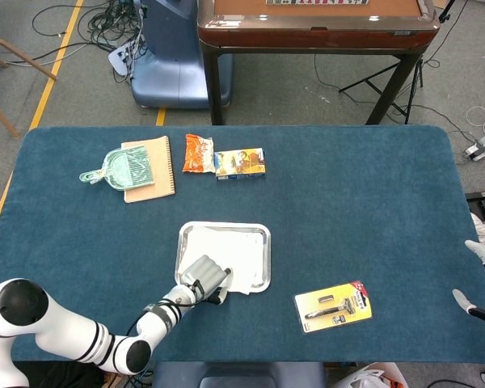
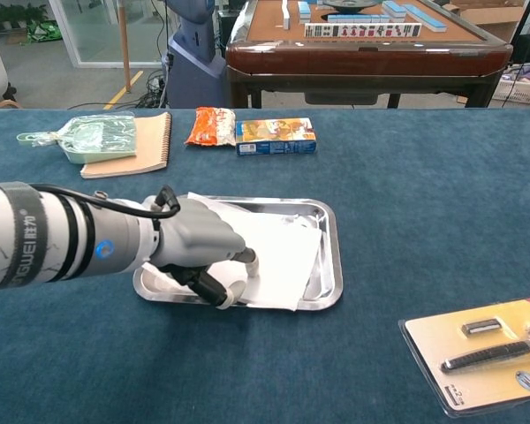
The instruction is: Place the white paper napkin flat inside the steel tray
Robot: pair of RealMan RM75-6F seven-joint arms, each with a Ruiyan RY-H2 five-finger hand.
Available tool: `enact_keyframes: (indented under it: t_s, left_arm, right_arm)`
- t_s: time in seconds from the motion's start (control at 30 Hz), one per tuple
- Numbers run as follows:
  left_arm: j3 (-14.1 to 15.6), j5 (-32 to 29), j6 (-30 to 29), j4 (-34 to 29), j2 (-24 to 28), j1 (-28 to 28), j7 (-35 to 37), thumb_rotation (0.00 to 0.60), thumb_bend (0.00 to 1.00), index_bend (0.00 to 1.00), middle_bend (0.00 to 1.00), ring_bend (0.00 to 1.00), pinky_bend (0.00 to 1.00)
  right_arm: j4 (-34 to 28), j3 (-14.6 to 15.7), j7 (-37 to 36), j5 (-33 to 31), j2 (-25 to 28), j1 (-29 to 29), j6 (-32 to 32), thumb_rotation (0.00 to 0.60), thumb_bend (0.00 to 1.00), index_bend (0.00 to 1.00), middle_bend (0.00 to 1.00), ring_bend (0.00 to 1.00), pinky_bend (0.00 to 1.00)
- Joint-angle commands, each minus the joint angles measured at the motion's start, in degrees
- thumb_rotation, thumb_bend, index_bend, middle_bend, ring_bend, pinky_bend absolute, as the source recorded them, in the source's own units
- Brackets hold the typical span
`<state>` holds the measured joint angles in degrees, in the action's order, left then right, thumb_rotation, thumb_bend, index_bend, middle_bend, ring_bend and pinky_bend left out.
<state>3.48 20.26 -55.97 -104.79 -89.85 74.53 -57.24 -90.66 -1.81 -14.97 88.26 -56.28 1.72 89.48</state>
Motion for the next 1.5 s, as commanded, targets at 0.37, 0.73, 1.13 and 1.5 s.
enact_keyframes:
  t_s: [0.37, 0.73, 1.13, 1.5]
  left_arm:
    - [-1.34, -3.35, -2.03, 1.73, -1.39, 1.08, 0.04, 0.105, 0.52, 0.17, 1.00, 1.00, 1.00]
    - [-2.64, -2.70, -3.28, 0.08, -0.05, 1.02, 1.04, 0.107, 0.52, 0.17, 1.00, 1.00, 1.00]
    - [-1.35, -4.54, -5.52, 2.00, 3.62, -0.15, 0.23, 0.104, 0.52, 0.17, 1.00, 1.00, 1.00]
    - [-4.03, -0.89, -5.19, 4.69, 4.17, -2.39, 4.41, 0.149, 0.52, 0.16, 1.00, 1.00, 1.00]
  right_arm:
    - [0.19, -0.02, -0.17, -0.01, -0.03, 0.05, -0.02, 0.600, 0.24, 0.16, 0.20, 0.10, 0.11]
    - [0.25, -0.07, -0.37, 0.03, 0.04, 0.23, 0.30, 0.600, 0.24, 0.16, 0.20, 0.10, 0.11]
    - [0.27, -0.13, -0.38, 0.34, -0.12, -0.02, 0.16, 0.600, 0.24, 0.16, 0.20, 0.10, 0.11]
    - [-0.13, -0.07, -0.03, 0.37, 0.01, 0.10, 0.30, 0.600, 0.24, 0.16, 0.20, 0.10, 0.11]
